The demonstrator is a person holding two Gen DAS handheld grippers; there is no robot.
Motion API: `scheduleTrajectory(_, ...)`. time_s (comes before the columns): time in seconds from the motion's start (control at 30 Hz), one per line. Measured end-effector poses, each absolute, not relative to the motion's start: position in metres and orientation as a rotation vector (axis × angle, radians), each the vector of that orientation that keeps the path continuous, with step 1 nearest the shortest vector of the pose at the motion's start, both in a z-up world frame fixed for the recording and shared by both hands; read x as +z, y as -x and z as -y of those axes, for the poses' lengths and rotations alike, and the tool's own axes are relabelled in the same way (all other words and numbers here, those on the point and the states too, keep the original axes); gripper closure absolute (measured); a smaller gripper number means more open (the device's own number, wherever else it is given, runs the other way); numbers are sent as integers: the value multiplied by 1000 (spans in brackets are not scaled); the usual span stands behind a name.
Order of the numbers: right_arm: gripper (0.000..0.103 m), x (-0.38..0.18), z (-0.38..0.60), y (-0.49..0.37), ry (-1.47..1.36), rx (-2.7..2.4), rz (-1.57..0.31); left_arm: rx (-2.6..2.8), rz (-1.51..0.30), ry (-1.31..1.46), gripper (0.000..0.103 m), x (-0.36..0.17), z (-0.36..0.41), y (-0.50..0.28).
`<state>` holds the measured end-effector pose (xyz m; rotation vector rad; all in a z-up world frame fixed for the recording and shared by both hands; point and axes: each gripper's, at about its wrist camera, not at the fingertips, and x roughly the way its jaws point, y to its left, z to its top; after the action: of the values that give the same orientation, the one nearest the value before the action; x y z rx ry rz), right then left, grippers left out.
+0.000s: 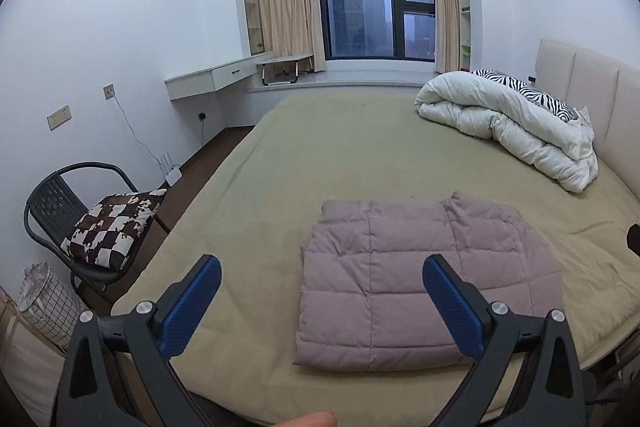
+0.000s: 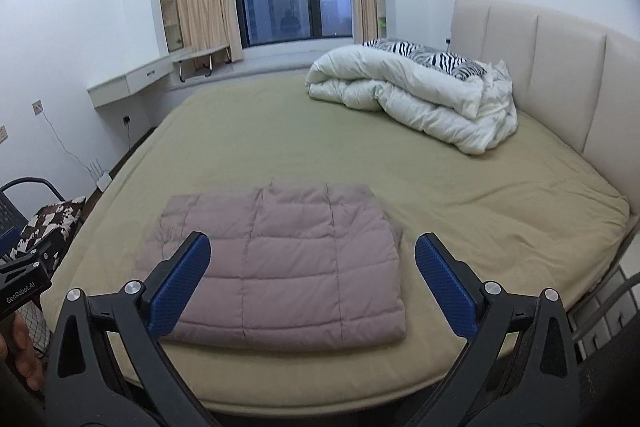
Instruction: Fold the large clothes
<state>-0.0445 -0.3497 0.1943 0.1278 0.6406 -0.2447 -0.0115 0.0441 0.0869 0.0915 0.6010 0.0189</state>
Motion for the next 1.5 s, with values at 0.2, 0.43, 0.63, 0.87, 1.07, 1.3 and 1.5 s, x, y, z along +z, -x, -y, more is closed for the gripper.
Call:
scheduleTrajectory(0.2,0,174,333,52,-82,-267,-701,1,-706,-118,0,56,-35,14)
scheduleTrajectory(0.43,0,132,334,37,-90,-243,-793,-18,-779,-128,0,33,-27,12)
scheduleTrajectory(0.63,0,116,334,30,-88,-230,-831,-13,-797,-145,0,25,-26,11)
scheduleTrajectory(0.87,0,105,335,25,-93,-214,-868,-18,-823,-145,0,18,-25,9)
scheduleTrajectory(1.07,0,98,336,20,-96,-205,-883,-17,-831,-147,0,15,-25,9)
scheduleTrajectory(1.3,0,92,338,13,-97,-206,-892,-19,-834,-147,0,15,-25,9)
scheduleTrajectory(1.5,0,92,338,13,-96,-205,-892,-19,-838,-145,0,12,-25,9)
